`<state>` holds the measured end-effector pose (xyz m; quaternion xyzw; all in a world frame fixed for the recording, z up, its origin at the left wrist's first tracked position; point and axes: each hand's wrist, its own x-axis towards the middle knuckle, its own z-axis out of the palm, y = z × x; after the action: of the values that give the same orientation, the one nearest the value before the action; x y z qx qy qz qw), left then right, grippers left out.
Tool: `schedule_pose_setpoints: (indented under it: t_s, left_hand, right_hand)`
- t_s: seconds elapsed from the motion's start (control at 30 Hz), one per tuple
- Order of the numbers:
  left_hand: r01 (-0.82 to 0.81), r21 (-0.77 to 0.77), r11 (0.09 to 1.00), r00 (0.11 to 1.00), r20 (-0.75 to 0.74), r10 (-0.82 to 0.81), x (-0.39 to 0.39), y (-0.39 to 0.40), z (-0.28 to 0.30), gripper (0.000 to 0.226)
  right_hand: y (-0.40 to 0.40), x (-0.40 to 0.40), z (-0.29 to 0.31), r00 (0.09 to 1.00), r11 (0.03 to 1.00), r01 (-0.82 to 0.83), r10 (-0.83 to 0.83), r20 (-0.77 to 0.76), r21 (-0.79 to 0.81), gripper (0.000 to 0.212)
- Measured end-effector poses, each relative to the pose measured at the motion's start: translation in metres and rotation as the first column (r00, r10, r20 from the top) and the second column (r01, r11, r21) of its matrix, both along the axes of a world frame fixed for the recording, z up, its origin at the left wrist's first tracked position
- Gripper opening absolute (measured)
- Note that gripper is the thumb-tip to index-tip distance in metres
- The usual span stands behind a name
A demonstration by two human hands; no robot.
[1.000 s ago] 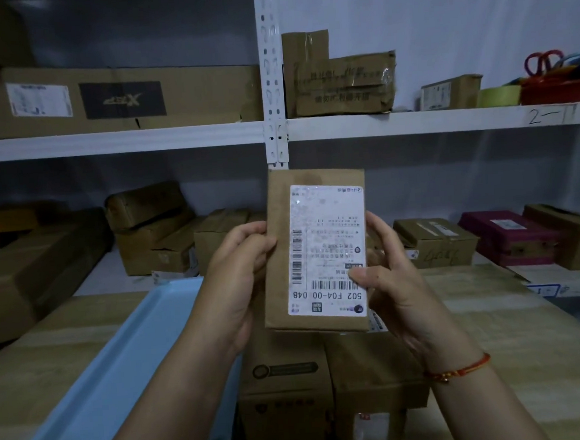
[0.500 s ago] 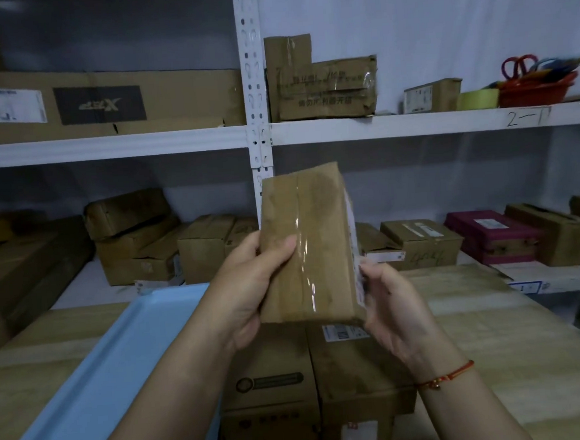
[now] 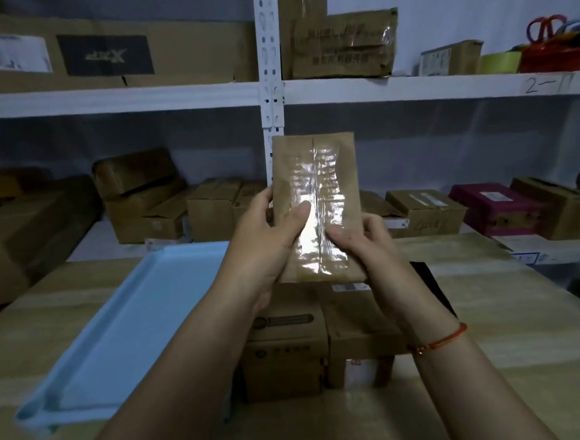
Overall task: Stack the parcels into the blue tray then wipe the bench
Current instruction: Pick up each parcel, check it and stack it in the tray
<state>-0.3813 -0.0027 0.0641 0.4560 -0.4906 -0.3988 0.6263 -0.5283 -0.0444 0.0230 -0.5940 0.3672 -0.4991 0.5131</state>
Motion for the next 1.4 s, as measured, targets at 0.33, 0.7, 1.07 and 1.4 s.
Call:
schedule_pose_setpoints:
  t_s: [0.33,0.7,1.07,1.4]
  left_hand:
    - [0.035,0.152,0.988,0.981,-0.196,-0.005,0.016,0.022,-0.009,0.032]
    - [0.076,0.122,0.99,0.977,-0.208,-0.05,0.023,0.032,-0.025,0.026]
    - [0.069,0.058,0.996,0.986,-0.158,-0.059,0.021,0.032,-0.029,0.024]
    - [0.174,0.093,0.98,0.973,-0.172,-0.156,0.033,0.027,-0.03,0.07]
  right_hand:
    - [0.017,0.008,-0.016,0.978,0.992,-0.044,0.019,0.207,0.118,0.063]
    - [0.022,0.002,-0.028,0.599,0.822,-0.53,0.187,0.778,0.21,0.064]
    - [0.013,0.005,-0.05,0.435,0.752,-0.655,0.293,0.852,0.076,0.087]
    - [0.003,0.0,-0.052,0.64,0.837,-0.517,0.239,0.731,0.179,0.072]
